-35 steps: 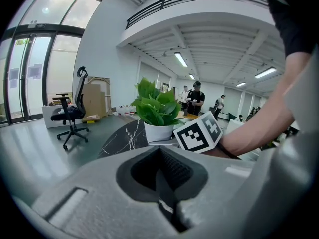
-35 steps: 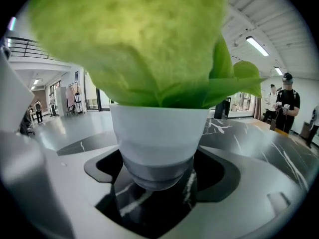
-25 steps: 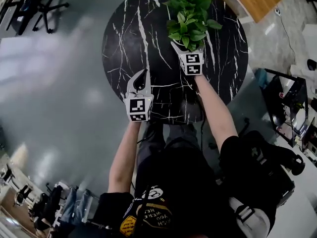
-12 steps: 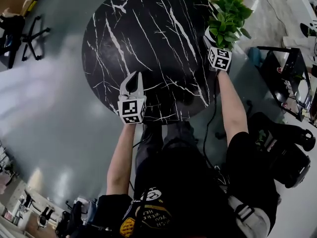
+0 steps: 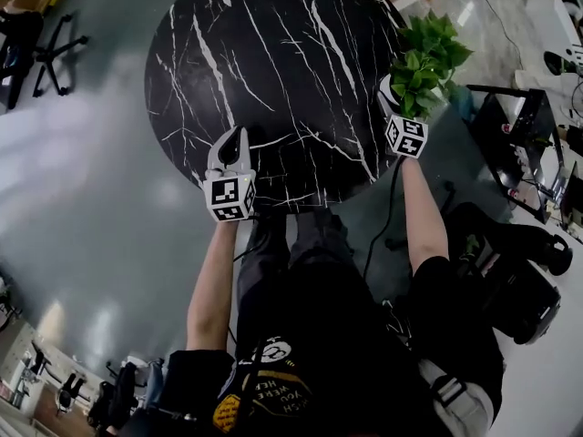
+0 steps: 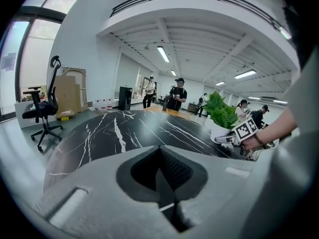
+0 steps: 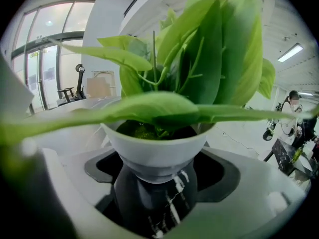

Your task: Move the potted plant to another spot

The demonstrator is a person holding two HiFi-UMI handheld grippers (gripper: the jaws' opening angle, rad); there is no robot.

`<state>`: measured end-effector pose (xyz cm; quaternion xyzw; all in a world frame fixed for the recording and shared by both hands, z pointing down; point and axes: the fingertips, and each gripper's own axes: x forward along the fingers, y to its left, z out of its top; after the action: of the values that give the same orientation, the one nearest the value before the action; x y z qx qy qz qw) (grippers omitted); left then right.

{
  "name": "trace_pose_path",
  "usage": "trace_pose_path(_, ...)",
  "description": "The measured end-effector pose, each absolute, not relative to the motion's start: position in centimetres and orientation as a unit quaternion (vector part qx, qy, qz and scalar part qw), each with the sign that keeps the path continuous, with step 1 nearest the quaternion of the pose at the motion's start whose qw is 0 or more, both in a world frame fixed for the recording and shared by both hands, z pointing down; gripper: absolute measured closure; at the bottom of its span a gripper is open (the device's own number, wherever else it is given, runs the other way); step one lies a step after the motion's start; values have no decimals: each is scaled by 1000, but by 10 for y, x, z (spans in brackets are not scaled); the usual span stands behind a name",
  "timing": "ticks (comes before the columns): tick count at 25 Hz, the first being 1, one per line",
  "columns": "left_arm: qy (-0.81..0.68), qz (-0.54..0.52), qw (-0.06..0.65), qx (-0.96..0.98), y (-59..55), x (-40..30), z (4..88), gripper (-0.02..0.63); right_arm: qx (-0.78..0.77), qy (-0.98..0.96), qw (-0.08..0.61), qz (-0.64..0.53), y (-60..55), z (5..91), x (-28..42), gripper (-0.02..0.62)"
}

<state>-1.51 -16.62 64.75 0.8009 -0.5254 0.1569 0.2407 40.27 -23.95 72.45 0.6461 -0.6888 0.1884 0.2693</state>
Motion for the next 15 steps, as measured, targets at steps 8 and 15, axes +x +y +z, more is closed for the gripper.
trace_pose_path(8,-525,146,240,803,-121,-18,649,601,605,-729,265,176,-181,728,337,147)
trace_pose_path(15,-528,145,240,802,-68,-23,650,601,594,-740,263,173,-135,728,319,149)
